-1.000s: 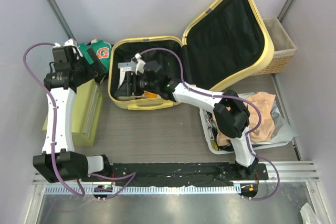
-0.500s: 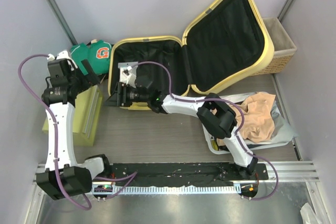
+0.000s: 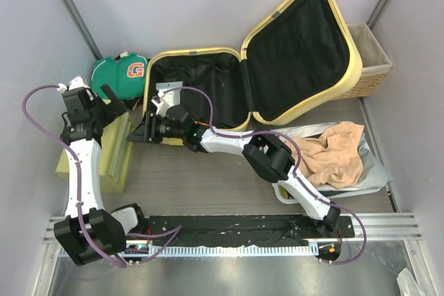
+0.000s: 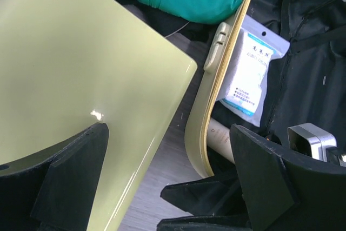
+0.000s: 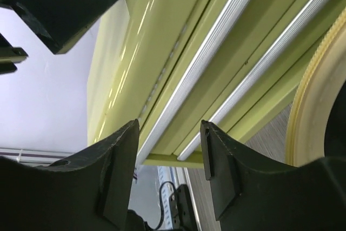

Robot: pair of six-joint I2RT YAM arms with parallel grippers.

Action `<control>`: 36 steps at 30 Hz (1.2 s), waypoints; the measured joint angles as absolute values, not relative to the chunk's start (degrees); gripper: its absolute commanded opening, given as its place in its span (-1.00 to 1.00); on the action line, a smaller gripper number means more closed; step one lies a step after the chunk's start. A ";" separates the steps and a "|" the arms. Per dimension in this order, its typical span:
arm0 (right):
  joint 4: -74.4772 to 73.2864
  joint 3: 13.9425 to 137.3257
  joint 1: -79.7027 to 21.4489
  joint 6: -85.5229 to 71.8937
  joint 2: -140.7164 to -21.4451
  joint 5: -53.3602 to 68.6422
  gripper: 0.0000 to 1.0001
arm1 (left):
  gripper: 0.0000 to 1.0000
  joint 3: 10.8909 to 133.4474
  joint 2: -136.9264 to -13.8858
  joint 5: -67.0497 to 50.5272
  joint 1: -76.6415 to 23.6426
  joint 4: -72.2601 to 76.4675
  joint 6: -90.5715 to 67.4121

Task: Open, take out, and arrange the luggage
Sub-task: Open the drawer in the storage box.

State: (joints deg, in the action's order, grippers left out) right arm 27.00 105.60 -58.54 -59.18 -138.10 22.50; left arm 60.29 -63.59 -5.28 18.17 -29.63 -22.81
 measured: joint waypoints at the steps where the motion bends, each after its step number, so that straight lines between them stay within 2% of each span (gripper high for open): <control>1: 27.16 106.48 -58.54 -59.59 -138.69 22.37 0.12 | 0.99 60.16 -63.61 -5.34 18.33 -29.12 -22.94; 13: 25.98 111.42 -59.11 -61.41 -141.78 18.68 -0.01 | 0.99 58.48 -63.75 -5.69 20.03 -24.49 -23.62; 36: 25.28 113.27 -62.83 -64.38 -144.18 12.27 -0.03 | 1.00 57.91 -64.03 -9.21 22.46 -22.46 -24.47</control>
State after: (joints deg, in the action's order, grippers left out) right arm 25.28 113.27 -62.83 -64.38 -144.18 12.27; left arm 57.91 -64.03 -9.21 22.46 -22.46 -24.47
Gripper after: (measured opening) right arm 0.489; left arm 0.996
